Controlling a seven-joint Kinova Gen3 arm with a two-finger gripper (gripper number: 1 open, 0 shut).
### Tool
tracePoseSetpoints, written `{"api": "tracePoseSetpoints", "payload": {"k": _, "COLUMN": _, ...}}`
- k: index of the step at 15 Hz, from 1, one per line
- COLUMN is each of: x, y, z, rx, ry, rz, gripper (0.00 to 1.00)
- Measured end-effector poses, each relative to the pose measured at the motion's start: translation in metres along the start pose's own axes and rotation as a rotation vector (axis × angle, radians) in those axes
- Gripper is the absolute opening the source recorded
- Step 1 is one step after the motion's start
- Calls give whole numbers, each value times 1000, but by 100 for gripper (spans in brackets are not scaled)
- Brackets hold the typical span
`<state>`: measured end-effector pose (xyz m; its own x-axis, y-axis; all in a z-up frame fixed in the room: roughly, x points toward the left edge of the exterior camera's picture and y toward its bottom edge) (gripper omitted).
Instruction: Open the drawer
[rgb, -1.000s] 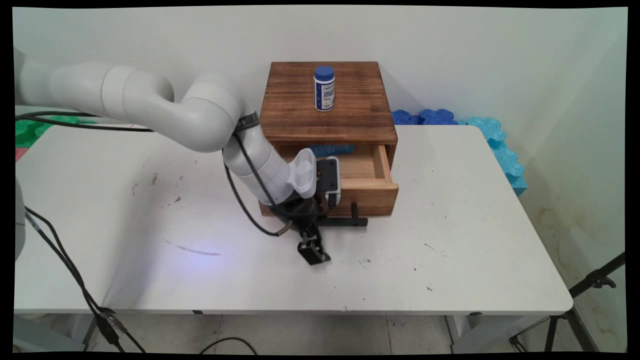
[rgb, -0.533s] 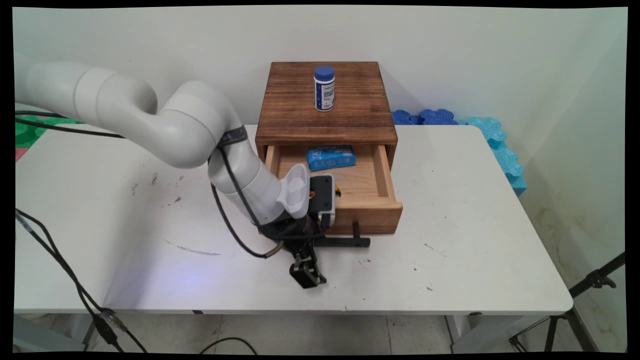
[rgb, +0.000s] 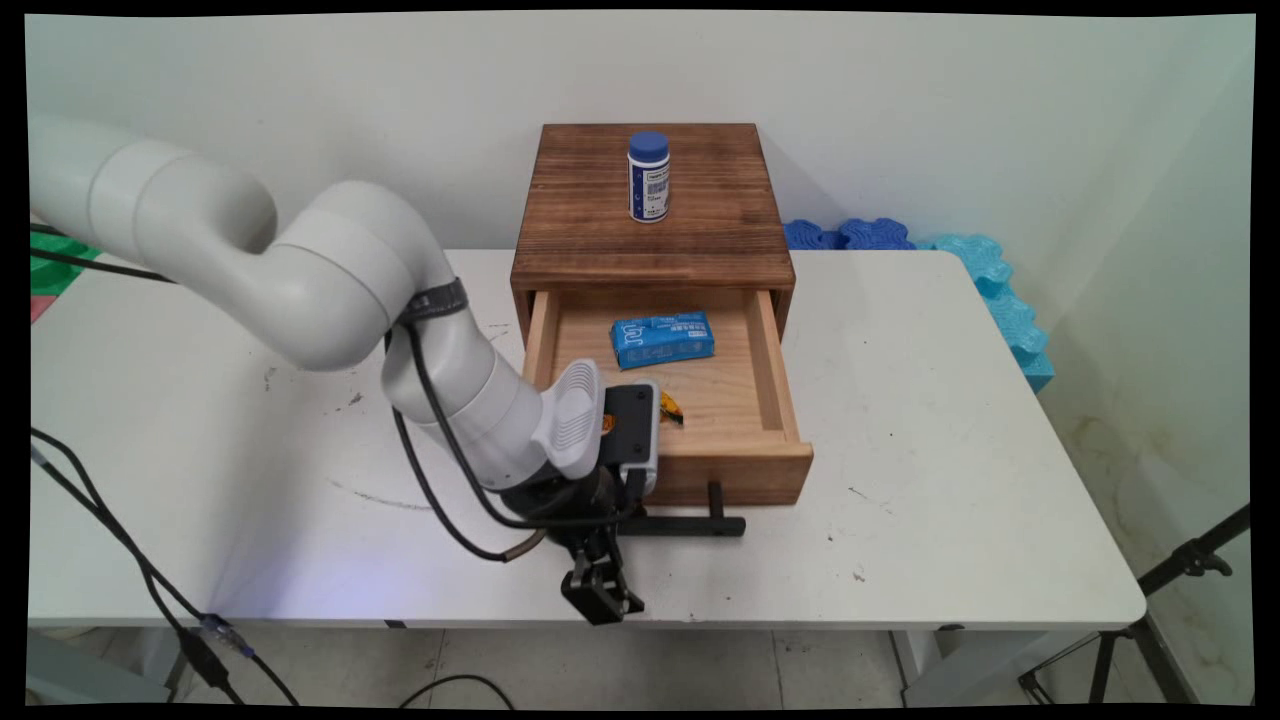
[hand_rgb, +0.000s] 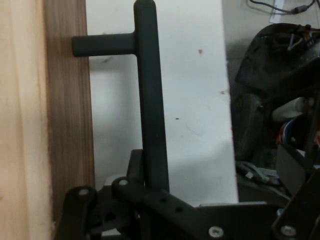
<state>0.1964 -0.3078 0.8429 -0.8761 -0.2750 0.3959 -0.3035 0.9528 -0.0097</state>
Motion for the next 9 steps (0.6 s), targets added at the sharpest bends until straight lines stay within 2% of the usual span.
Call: {"api": "tracePoseSetpoints", "payload": {"k": 9, "x": -4, "y": 29, "z": -12, "rx": -27, "ry": 11, "rz": 10, "gripper": 100}}
